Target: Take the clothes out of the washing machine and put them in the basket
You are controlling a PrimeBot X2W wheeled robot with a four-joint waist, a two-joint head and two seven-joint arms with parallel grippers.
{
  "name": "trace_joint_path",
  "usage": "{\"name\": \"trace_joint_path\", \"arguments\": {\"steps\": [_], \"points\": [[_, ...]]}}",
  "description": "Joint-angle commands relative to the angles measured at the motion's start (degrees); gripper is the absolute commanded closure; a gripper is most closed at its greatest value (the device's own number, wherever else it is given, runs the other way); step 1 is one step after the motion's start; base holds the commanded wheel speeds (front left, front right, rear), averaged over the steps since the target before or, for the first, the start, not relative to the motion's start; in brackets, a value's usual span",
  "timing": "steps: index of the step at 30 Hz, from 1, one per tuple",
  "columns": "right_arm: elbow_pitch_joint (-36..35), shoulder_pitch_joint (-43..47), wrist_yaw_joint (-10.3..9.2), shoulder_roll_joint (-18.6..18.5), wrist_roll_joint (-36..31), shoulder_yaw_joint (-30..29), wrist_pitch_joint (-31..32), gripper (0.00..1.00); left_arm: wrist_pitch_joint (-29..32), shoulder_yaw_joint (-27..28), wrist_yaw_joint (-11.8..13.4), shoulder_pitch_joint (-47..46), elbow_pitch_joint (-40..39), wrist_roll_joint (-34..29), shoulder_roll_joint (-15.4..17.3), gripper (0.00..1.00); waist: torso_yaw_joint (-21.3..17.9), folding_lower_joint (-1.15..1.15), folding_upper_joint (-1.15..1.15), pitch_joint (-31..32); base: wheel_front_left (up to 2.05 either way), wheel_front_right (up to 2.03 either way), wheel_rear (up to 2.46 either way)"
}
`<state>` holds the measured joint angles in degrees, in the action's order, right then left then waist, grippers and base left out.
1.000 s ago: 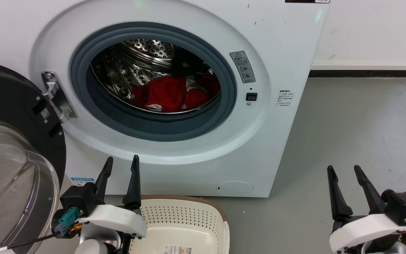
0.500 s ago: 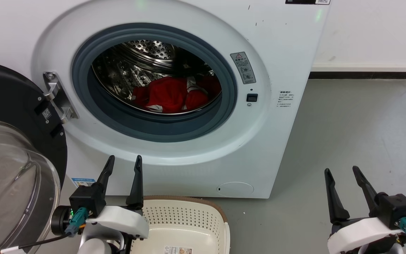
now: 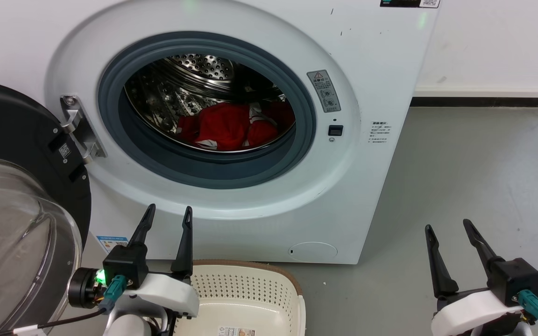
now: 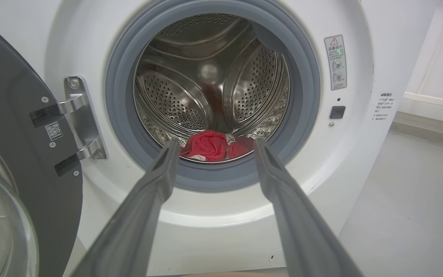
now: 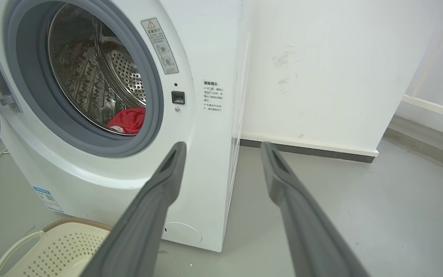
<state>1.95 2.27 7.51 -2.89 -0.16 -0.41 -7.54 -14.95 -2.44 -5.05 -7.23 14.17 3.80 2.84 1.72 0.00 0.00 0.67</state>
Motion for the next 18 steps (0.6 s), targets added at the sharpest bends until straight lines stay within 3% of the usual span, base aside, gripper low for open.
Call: {"name": "trace_joint_path", "arguments": {"steps": [1,18], "points": [[-0.2,0.5,-0.04,0.0,-0.3,0.1,-0.3,0.00,-0.3,0.1,0.0,-0.4,0.1,0.0,0.1,0.00,0.0,0.00,0.00,0.0,0.00,0.00,0.00],[0.2,0.4,-0.04,0.0,-0.2,0.2,0.2,0.00,-0.3,0.1,0.8,-0.3,1.0,0.3,0.1,0.00,0.0,0.00,0.00,0.1,0.00,0.00,0.00]]}}
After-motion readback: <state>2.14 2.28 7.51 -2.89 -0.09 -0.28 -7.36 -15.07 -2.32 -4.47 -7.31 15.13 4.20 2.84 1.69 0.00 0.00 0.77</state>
